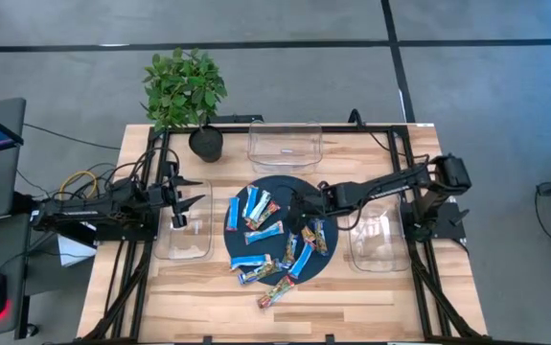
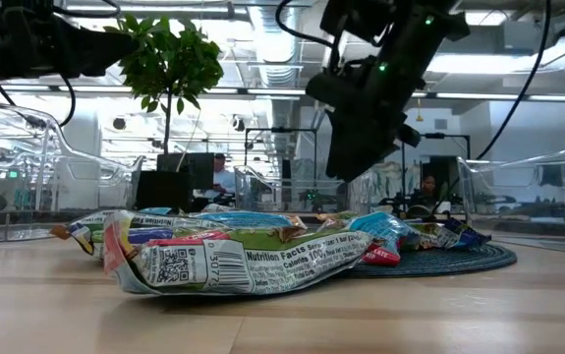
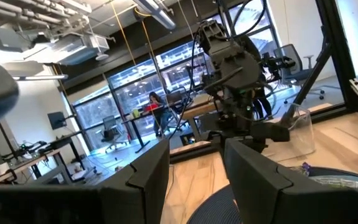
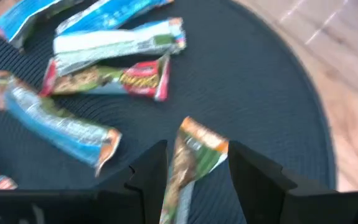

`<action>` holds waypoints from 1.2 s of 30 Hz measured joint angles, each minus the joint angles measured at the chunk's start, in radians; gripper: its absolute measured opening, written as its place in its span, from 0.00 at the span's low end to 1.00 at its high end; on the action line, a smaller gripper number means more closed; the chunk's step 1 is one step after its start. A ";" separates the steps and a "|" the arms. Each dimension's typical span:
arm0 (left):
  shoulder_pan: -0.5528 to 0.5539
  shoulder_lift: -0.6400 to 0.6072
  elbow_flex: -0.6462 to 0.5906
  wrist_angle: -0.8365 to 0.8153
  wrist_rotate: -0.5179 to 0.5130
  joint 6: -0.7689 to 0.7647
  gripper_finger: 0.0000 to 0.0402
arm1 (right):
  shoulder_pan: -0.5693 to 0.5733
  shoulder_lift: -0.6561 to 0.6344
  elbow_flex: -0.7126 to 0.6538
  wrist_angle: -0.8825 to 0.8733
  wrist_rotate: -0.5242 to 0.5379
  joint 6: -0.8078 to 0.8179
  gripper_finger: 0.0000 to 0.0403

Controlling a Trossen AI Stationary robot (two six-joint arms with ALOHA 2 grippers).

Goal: Pick and place Granola Bars by type
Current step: Put the orange granola bar into the right transparent bin

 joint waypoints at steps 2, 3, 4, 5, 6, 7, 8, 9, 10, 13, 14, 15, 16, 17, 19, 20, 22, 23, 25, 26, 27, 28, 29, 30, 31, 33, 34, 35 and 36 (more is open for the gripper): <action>0.000 0.000 0.000 -0.008 0.000 0.000 0.38 | 0.021 0.000 0.000 0.001 -0.001 0.012 0.39; 0.000 0.000 0.000 -0.013 0.000 0.001 0.38 | 0.030 0.000 0.000 0.001 0.000 0.019 0.39; 0.000 0.000 0.000 -0.016 0.000 0.004 0.38 | 0.039 0.000 0.000 -0.001 -0.001 0.022 0.39; 0.000 0.000 0.000 -0.020 0.000 0.011 0.38 | 0.047 0.003 0.000 0.000 -0.001 0.023 0.39; 0.000 0.000 0.000 -0.023 0.000 0.018 0.38 | 0.054 0.016 0.001 0.009 0.001 0.025 0.39; 0.000 0.000 0.001 -0.023 0.000 0.020 0.38 | 0.060 0.030 0.002 0.018 0.001 0.029 0.39; 0.000 0.000 0.001 -0.023 0.000 0.021 0.38 | 0.064 0.037 -0.002 0.008 0.001 0.031 0.39; 0.000 0.000 0.001 -0.023 0.000 0.021 0.38 | 0.067 0.038 -0.005 -0.005 0.002 0.032 0.39; 0.000 0.000 0.001 -0.023 0.000 0.020 0.38 | 0.070 0.047 -0.002 0.013 0.005 0.032 0.39; 0.000 0.000 0.002 -0.030 0.000 0.027 0.38 | 0.070 0.067 -0.002 0.012 0.004 0.032 0.40; 0.000 0.000 0.002 -0.032 0.000 0.029 0.38 | 0.069 0.078 -0.002 0.011 0.006 0.032 0.40; 0.000 -0.001 0.002 -0.037 -0.001 0.033 0.38 | 0.066 0.094 0.009 0.030 0.007 0.032 0.40; 0.000 -0.001 0.002 -0.039 -0.006 0.036 0.38 | 0.061 0.101 0.011 0.032 0.007 0.034 0.41; 0.000 0.001 0.002 -0.039 -0.009 0.037 0.38 | 0.057 0.097 0.008 0.002 0.009 0.037 0.41; 0.000 0.001 0.003 -0.039 -0.018 0.037 0.38 | 0.048 0.095 0.009 0.023 0.014 0.038 0.42; 0.000 0.000 0.003 -0.043 -0.025 0.037 0.38 | 0.042 0.096 0.011 0.022 0.020 0.038 0.42; 0.000 0.004 0.004 -0.038 -0.031 0.037 0.38 | 0.034 0.095 0.009 0.005 0.030 0.034 0.42; 0.000 0.003 0.004 -0.043 -0.032 0.037 0.38 | 0.030 0.096 0.009 0.005 0.030 0.032 0.42; 0.000 0.003 0.003 -0.047 -0.035 0.037 0.38 | 0.023 0.096 0.009 0.004 0.030 0.032 0.41; 0.000 0.002 0.003 -0.052 -0.035 0.037 0.38 | 0.021 0.096 0.009 0.003 0.024 0.032 0.41; 0.000 0.002 0.003 -0.059 -0.036 0.037 0.38 | 0.021 0.096 0.009 0.004 0.013 0.031 0.41; 0.000 0.002 0.003 -0.064 -0.036 0.037 0.38 | 0.021 0.096 0.009 0.005 0.003 0.031 0.40; 0.000 0.002 0.003 -0.071 -0.037 0.037 0.38 | 0.021 0.096 0.009 0.007 -0.008 0.031 0.40; 0.000 0.002 0.003 -0.076 -0.039 0.035 0.38 | 0.021 0.096 0.009 0.008 -0.019 0.031 0.40; 0.000 0.002 0.003 -0.077 -0.038 0.030 0.38 | 0.022 0.096 0.009 0.008 -0.023 0.031 0.40; 0.000 0.002 0.003 -0.083 -0.039 0.026 0.38 | 0.025 0.096 0.009 0.008 -0.025 0.031 0.40; 0.000 0.002 0.003 -0.086 -0.038 0.025 0.38 | 0.027 0.096 0.009 0.008 -0.025 0.031 0.40; 0.000 0.002 0.003 -0.089 -0.038 0.024 0.38 | 0.030 0.096 0.009 0.007 -0.025 0.031 0.40; 0.000 0.002 0.003 -0.092 -0.038 0.019 0.38 | 0.030 0.096 0.009 0.007 -0.026 0.031 0.40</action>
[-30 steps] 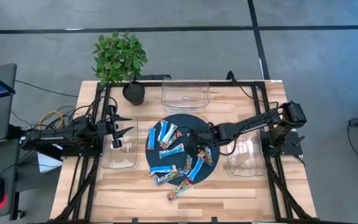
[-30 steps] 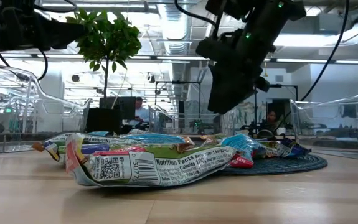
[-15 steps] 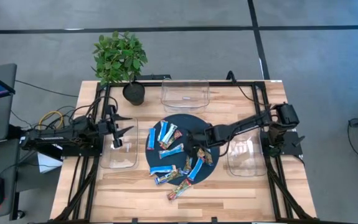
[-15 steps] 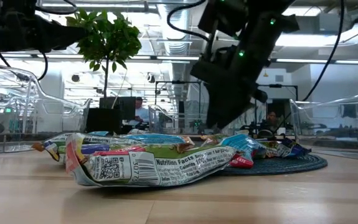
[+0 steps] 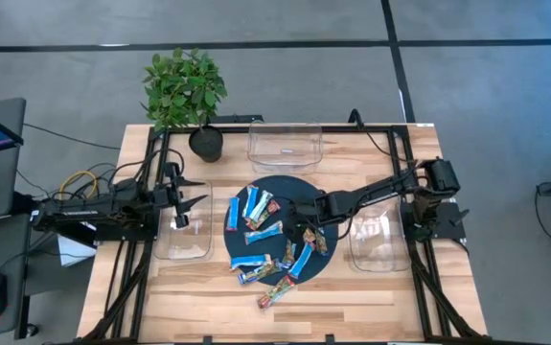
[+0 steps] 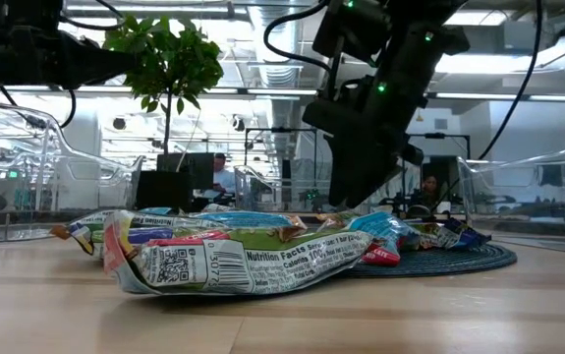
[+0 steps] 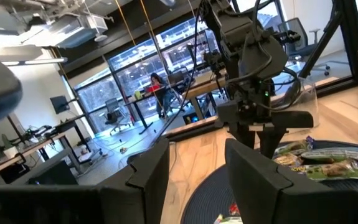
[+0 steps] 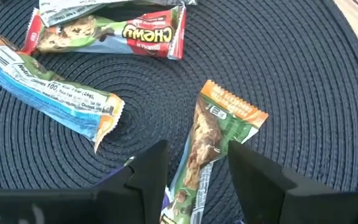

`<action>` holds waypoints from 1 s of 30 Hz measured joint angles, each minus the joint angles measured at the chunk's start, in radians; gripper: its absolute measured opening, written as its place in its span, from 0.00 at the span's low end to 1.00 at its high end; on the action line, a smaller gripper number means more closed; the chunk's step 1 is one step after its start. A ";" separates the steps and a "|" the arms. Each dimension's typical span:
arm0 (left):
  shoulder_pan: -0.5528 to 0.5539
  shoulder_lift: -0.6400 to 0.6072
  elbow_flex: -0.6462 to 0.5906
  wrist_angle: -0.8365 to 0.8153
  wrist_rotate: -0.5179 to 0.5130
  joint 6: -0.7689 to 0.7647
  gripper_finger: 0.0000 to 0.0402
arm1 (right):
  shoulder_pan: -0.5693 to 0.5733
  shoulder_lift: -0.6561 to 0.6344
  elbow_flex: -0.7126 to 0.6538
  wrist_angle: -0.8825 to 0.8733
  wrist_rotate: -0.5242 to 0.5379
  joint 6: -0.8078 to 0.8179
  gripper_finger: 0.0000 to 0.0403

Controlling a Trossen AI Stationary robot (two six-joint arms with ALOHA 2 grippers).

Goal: Pick and place Granola Bars by type
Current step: Put the orange granola bar into the right transparent bin

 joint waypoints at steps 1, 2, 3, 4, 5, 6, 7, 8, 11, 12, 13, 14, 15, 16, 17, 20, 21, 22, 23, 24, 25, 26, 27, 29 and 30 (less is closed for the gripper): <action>0.000 0.000 0.000 -0.001 0.000 -0.001 0.38 | -0.001 0.000 0.000 -0.001 0.000 0.000 0.40; 0.000 0.000 0.000 -0.002 0.000 -0.002 0.38 | -0.001 0.000 0.000 -0.003 0.000 0.000 0.40; 0.000 0.000 0.000 -0.004 0.000 -0.002 0.38 | -0.001 0.000 0.000 -0.004 0.000 0.000 0.39; 0.000 0.000 0.000 -0.004 0.000 -0.003 0.38 | -0.001 0.000 0.000 -0.003 0.000 0.000 0.39; 0.000 0.000 0.000 -0.005 0.000 -0.004 0.38 | -0.001 0.000 0.000 -0.004 0.000 0.000 0.39; 0.000 0.000 0.000 -0.005 0.000 -0.004 0.38 | -0.001 0.000 0.000 -0.004 -0.001 0.000 0.39; 0.000 0.000 0.000 -0.005 0.000 -0.004 0.38 | -0.001 0.000 0.000 -0.005 -0.001 0.000 0.39; 0.000 0.000 0.000 -0.005 0.000 -0.004 0.38 | -0.001 0.000 0.000 -0.006 0.000 0.000 0.38; 0.000 0.000 0.000 -0.005 0.000 -0.004 0.38 | -0.001 0.000 0.000 -0.007 -0.001 0.000 0.38; 0.000 0.000 0.000 -0.005 0.000 -0.004 0.38 | 0.000 0.000 0.000 -0.007 -0.001 0.000 0.38; 0.000 0.000 0.000 -0.006 0.000 -0.004 0.38 | 0.000 0.000 0.000 -0.007 -0.002 0.000 0.38; 0.000 0.000 0.000 -0.006 0.000 -0.004 0.38 | 0.001 0.000 0.000 -0.007 -0.002 -0.001 0.38; 0.000 0.000 0.000 -0.007 0.000 -0.004 0.38 | 0.002 0.000 0.000 -0.007 -0.002 -0.002 0.38; 0.000 0.000 0.000 -0.007 0.000 -0.004 0.38 | 0.004 0.000 0.000 -0.008 -0.001 -0.002 0.38; 0.000 0.000 0.000 -0.007 0.000 -0.004 0.38 | 0.006 0.000 0.000 -0.009 -0.001 -0.002 0.38; 0.000 0.000 0.000 -0.007 0.000 -0.004 0.38 | 0.014 0.000 0.000 -0.012 0.000 -0.002 0.37; 0.000 0.000 0.000 -0.007 0.000 -0.004 0.38 | 0.017 0.000 0.000 -0.012 0.003 -0.002 0.37; 0.000 0.000 0.000 -0.007 0.000 -0.004 0.38 | 0.020 0.000 0.000 -0.012 0.003 -0.002 0.37; 0.000 0.000 0.000 -0.007 0.000 -0.004 0.38 | 0.022 0.000 -0.001 -0.012 0.003 -0.002 0.37; 0.000 0.000 0.000 -0.007 0.000 -0.004 0.38 | 0.022 0.000 0.000 -0.014 0.004 -0.002 0.36; 0.000 0.000 0.000 -0.007 0.000 -0.004 0.38 | 0.022 0.000 -0.001 -0.016 0.004 -0.002 0.36; 0.000 0.000 0.000 -0.007 0.000 -0.004 0.38 | 0.022 0.000 -0.001 -0.017 0.004 -0.002 0.36; 0.000 0.000 0.000 -0.007 0.001 -0.004 0.38 | 0.022 0.000 -0.001 -0.018 0.004 -0.002 0.36; 0.000 0.000 0.000 -0.007 0.001 -0.004 0.38 | 0.022 0.001 -0.001 -0.018 0.010 -0.002 0.36; 0.000 0.000 0.000 -0.007 0.001 -0.004 0.38 | 0.022 0.001 -0.001 -0.018 0.018 -0.002 0.36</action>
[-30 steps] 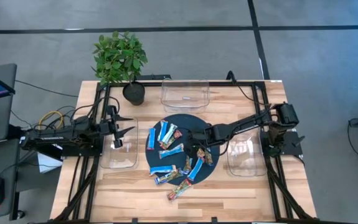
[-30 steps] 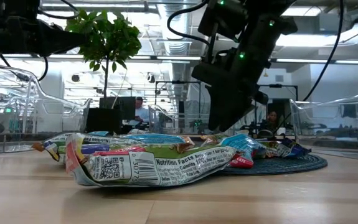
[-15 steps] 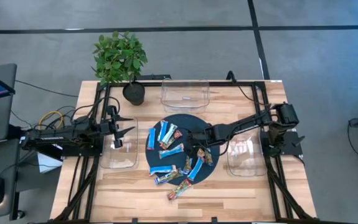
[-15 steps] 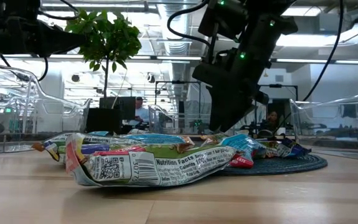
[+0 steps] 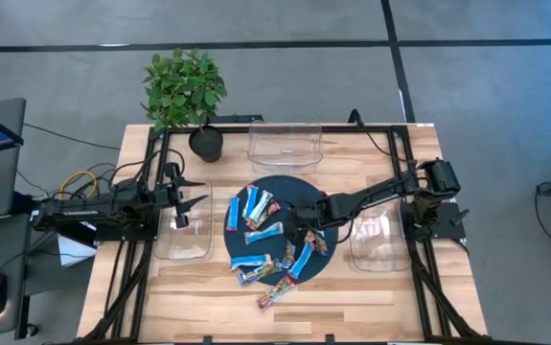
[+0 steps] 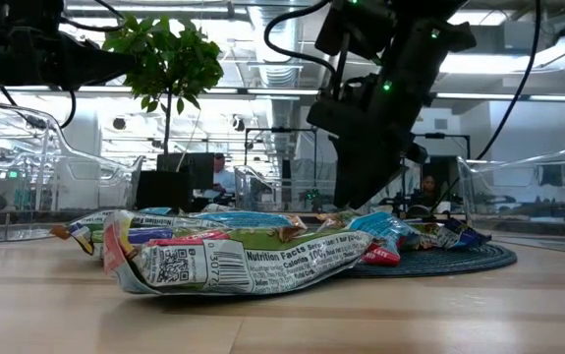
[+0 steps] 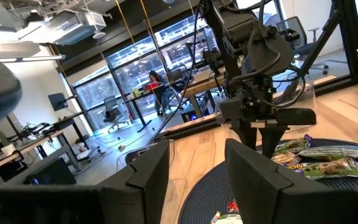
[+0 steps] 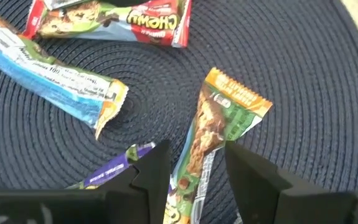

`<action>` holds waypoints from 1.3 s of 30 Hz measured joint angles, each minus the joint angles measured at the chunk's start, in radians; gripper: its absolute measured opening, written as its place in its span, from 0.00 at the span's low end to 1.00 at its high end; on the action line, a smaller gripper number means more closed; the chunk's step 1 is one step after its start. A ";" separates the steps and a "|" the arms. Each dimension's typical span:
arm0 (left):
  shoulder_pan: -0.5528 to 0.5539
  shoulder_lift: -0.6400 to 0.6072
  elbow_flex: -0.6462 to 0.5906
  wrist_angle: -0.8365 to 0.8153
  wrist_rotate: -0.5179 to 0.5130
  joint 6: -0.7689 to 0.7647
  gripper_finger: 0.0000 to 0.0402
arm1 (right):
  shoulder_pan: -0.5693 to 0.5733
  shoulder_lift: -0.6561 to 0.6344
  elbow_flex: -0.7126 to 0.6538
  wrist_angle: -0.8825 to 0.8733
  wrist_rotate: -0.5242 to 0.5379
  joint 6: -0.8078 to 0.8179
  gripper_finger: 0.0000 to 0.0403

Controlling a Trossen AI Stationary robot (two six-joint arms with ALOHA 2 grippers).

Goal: Pick and place Granola Bars by type
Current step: Put the orange granola bar into the right transparent bin

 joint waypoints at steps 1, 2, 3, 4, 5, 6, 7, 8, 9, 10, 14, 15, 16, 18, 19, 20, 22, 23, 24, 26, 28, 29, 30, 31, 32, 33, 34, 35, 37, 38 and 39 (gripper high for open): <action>0.000 0.000 0.000 0.000 0.000 0.000 0.38 | 0.000 0.000 0.000 0.000 0.011 0.000 0.36; 0.000 0.000 0.000 0.000 0.000 0.000 0.38 | 0.000 0.000 0.000 0.000 0.019 0.000 0.36; 0.000 0.000 0.000 0.000 0.000 0.000 0.38 | 0.000 0.000 0.000 0.000 0.021 0.000 0.37; 0.000 0.000 0.000 0.000 0.000 0.000 0.38 | 0.000 0.000 0.000 0.000 0.021 0.000 0.38; 0.000 0.000 0.000 0.000 0.000 0.000 0.38 | 0.000 0.000 0.000 0.000 0.021 0.000 0.39; 0.000 0.000 0.000 0.000 0.000 0.000 0.38 | 0.000 0.000 0.000 0.000 0.021 0.000 0.39; 0.000 0.000 0.000 0.000 0.000 0.000 0.38 | 0.000 0.000 0.000 0.000 0.021 0.000 0.40; 0.000 0.000 0.000 0.000 0.000 0.000 0.38 | 0.000 0.000 0.000 0.000 0.021 0.000 0.41; 0.000 0.000 0.000 0.000 0.000 0.000 0.38 | 0.000 0.000 0.000 0.000 0.020 0.000 0.42; 0.000 0.000 0.000 0.000 0.000 0.000 0.38 | 0.000 0.000 0.000 0.001 0.020 0.000 0.43; 0.000 0.000 0.000 0.000 0.000 0.001 0.38 | 0.000 0.000 0.000 0.000 0.016 0.002 0.46; 0.000 0.000 0.000 0.000 0.000 0.001 0.38 | 0.000 0.000 0.000 0.000 0.015 0.007 0.46; 0.000 0.000 0.000 -0.001 0.000 0.001 0.38 | 0.000 0.008 0.000 0.002 0.016 0.009 0.47; 0.000 0.000 0.000 -0.001 0.000 0.001 0.38 | -0.001 0.034 0.000 0.010 0.013 0.018 0.47; 0.000 0.000 0.000 -0.001 0.000 0.001 0.38 | -0.001 0.041 -0.004 -0.007 0.007 0.018 0.47; 0.000 0.000 0.000 -0.002 0.000 0.001 0.38 | 0.000 0.053 -0.004 -0.005 -0.002 0.019 0.47; 0.000 0.000 0.000 -0.003 -0.001 0.001 0.38 | -0.005 0.087 0.002 0.023 -0.032 0.019 0.46; 0.000 0.000 -0.001 -0.004 -0.004 0.001 0.38 | -0.008 0.099 0.000 0.019 -0.030 0.024 0.46; 0.000 0.000 -0.001 -0.004 -0.006 0.001 0.38 | -0.011 0.105 0.002 0.023 -0.035 0.022 0.46; 0.000 0.000 -0.001 -0.004 -0.012 0.002 0.38 | -0.010 0.109 0.003 0.029 -0.033 0.021 0.45; 0.000 0.000 -0.001 -0.003 -0.014 0.002 0.38 | -0.009 0.109 0.003 0.031 -0.034 0.021 0.44; 0.000 0.000 -0.001 -0.003 -0.014 0.002 0.38 | -0.009 0.109 0.003 0.031 -0.034 0.022 0.44; 0.000 0.000 -0.001 -0.003 -0.014 0.002 0.38 | -0.009 0.107 0.002 0.031 -0.033 0.022 0.44; 0.000 0.000 -0.001 -0.004 -0.014 0.002 0.38 | -0.009 0.102 0.001 0.029 -0.036 0.024 0.43; 0.000 0.000 -0.001 -0.004 -0.014 0.002 0.38 | -0.009 0.099 0.001 0.027 -0.041 0.026 0.43; 0.000 0.000 -0.001 -0.003 -0.014 0.002 0.38 | -0.010 0.099 0.000 0.027 -0.043 0.026 0.42; 0.000 0.000 -0.001 -0.003 -0.014 0.002 0.38 | -0.009 0.098 0.000 0.028 -0.042 0.026 0.41; 0.000 0.000 -0.001 -0.004 -0.014 0.002 0.38 | -0.009 0.096 0.000 0.028 -0.042 0.026 0.41; 0.000 0.000 -0.001 -0.003 -0.014 0.002 0.38 | -0.009 0.095 0.000 0.031 -0.044 0.026 0.38; 0.000 0.000 -0.001 -0.003 -0.014 0.002 0.38 | -0.009 0.095 0.000 0.033 -0.043 0.026 0.36; 0.000 0.000 -0.001 -0.004 -0.014 0.002 0.38 | -0.009 0.095 0.000 0.035 -0.042 0.026 0.35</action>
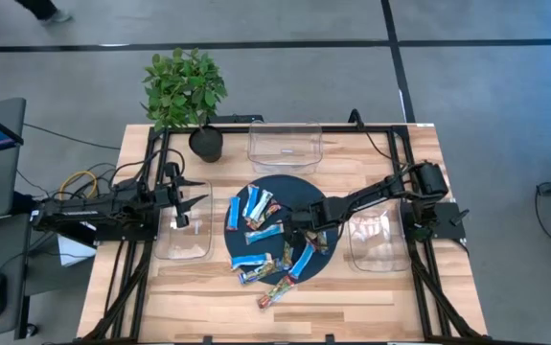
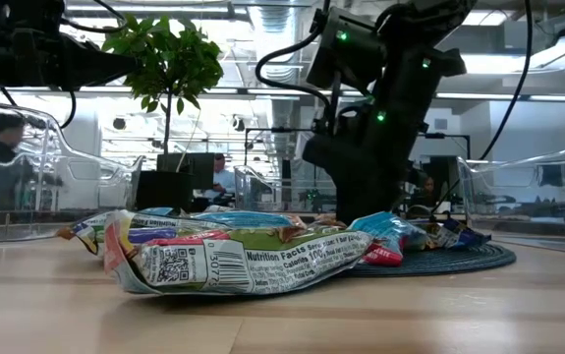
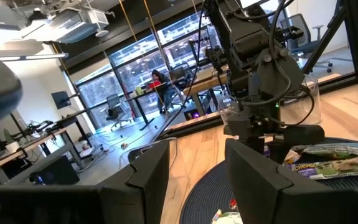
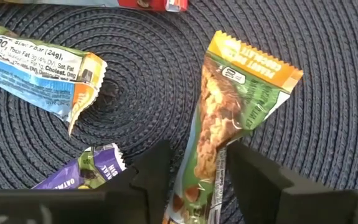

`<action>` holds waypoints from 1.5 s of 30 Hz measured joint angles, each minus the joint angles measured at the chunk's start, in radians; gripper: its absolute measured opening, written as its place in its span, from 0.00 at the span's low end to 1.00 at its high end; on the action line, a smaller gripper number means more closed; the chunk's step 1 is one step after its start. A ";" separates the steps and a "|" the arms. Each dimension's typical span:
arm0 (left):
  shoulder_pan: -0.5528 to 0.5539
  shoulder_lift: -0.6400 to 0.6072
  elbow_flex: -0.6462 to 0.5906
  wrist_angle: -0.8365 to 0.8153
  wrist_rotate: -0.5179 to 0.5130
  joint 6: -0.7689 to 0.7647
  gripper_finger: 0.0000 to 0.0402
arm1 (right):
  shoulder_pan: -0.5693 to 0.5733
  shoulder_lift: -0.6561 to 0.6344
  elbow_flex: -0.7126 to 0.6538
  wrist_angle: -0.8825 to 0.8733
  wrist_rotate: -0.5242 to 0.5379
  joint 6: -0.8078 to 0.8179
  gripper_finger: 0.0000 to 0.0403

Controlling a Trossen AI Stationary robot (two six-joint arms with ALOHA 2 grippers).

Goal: Pick and place Granola Bars by type
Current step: Put the orange granola bar into the right transparent bin

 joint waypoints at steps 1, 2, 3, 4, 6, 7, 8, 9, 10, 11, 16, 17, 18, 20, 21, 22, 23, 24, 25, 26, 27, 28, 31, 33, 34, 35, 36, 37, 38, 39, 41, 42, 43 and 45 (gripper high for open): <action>0.000 0.000 0.000 0.000 0.000 0.000 0.38 | 0.000 0.000 0.000 0.000 0.002 0.000 0.32; 0.000 0.000 0.000 0.000 0.000 0.000 0.38 | 0.000 0.000 0.004 -0.003 0.001 0.000 0.30; 0.000 0.000 0.000 0.000 0.000 0.000 0.38 | -0.001 0.000 0.010 -0.004 -0.001 -0.003 0.28; 0.000 0.000 0.000 0.000 0.000 0.000 0.38 | 0.000 0.000 0.019 -0.005 -0.002 -0.008 0.26; 0.000 0.000 0.000 0.000 -0.001 0.000 0.38 | 0.000 0.000 0.041 -0.004 -0.002 -0.029 0.23; 0.000 0.000 0.000 0.000 -0.001 0.000 0.38 | 0.000 0.000 0.052 -0.003 -0.001 -0.039 0.21; 0.000 0.000 0.000 0.000 -0.001 0.000 0.38 | 0.000 0.000 0.063 -0.004 0.000 -0.051 0.19; 0.000 0.000 0.000 0.000 -0.001 0.000 0.38 | 0.000 0.000 0.076 -0.006 0.000 -0.063 0.18; 0.000 0.000 0.000 0.000 -0.001 0.000 0.38 | 0.001 0.000 0.090 -0.009 0.000 -0.078 0.16; 0.000 0.000 0.000 0.000 -0.001 0.000 0.38 | 0.002 0.000 0.108 -0.014 0.001 -0.089 0.15; 0.000 0.000 0.000 0.000 -0.001 0.000 0.38 | 0.014 0.000 0.187 -0.083 0.002 -0.137 0.07; 0.000 0.000 0.000 0.000 -0.001 0.000 0.38 | 0.015 -0.001 0.200 -0.107 0.002 -0.140 0.06; 0.000 0.000 0.000 0.000 -0.001 0.000 0.38 | 0.017 -0.001 0.208 -0.131 0.002 -0.140 0.05; 0.000 0.000 0.000 0.000 -0.001 0.000 0.38 | 0.022 -0.002 0.210 -0.161 0.003 -0.142 0.04; 0.000 0.000 0.000 0.000 -0.001 0.000 0.38 | 0.023 0.001 0.207 -0.165 0.003 -0.152 0.04; 0.000 0.000 0.000 0.000 -0.001 0.000 0.38 | 0.025 0.002 0.203 -0.162 0.001 -0.164 0.05; 0.000 0.000 0.000 0.000 -0.001 0.000 0.38 | 0.027 0.002 0.198 -0.162 0.001 -0.173 0.07; 0.000 0.000 0.000 0.000 -0.001 0.000 0.38 | 0.027 0.002 0.191 -0.160 -0.001 -0.181 0.10; 0.000 0.000 0.000 0.000 -0.001 0.000 0.38 | 0.027 0.002 0.184 -0.150 -0.005 -0.184 0.13; 0.000 0.000 0.000 0.000 -0.001 0.000 0.38 | 0.027 0.002 0.178 -0.143 -0.007 -0.184 0.16; 0.000 0.000 0.000 0.000 -0.001 0.000 0.38 | 0.027 0.002 0.174 -0.139 -0.007 -0.184 0.20; 0.000 0.000 0.000 0.000 -0.001 0.000 0.38 | 0.027 0.002 0.171 -0.139 -0.007 -0.184 0.24; 0.000 0.000 0.000 0.000 -0.001 0.000 0.38 | 0.027 0.002 0.171 -0.137 -0.009 -0.185 0.37; 0.000 0.000 0.000 0.000 -0.001 0.000 0.38 | 0.022 0.002 0.170 -0.136 -0.025 -0.192 0.45; 0.000 0.000 0.000 0.000 -0.001 0.000 0.38 | 0.019 0.002 0.168 -0.136 -0.028 -0.192 0.48; 0.000 0.000 0.000 0.000 -0.001 0.000 0.38 | 0.017 0.002 0.168 -0.140 -0.027 -0.186 0.51; 0.000 0.000 0.000 0.000 -0.001 0.000 0.38 | 0.015 0.002 0.168 -0.147 -0.024 -0.176 0.54; 0.000 0.000 0.000 0.000 -0.001 0.000 0.38 | 0.011 0.002 0.168 -0.156 -0.024 -0.165 0.55; 0.000 0.000 0.000 0.000 -0.001 0.000 0.38 | 0.009 0.002 0.168 -0.166 -0.024 -0.160 0.56; 0.000 0.000 0.000 0.000 -0.001 0.000 0.38 | 0.005 0.003 0.167 -0.175 -0.024 -0.158 0.57; 0.000 0.000 0.000 0.000 -0.001 0.000 0.38 | 0.003 0.005 0.167 -0.191 -0.024 -0.158 0.56; 0.000 0.000 0.000 0.000 -0.001 0.000 0.38 | 0.003 0.017 0.168 -0.189 -0.024 -0.157 0.56; 0.000 0.000 0.000 0.000 -0.001 0.000 0.38 | -0.001 0.028 0.168 -0.185 -0.025 -0.157 0.55; 0.000 0.000 0.000 0.000 -0.001 0.000 0.38 | -0.005 0.035 0.163 -0.213 -0.032 -0.157 0.53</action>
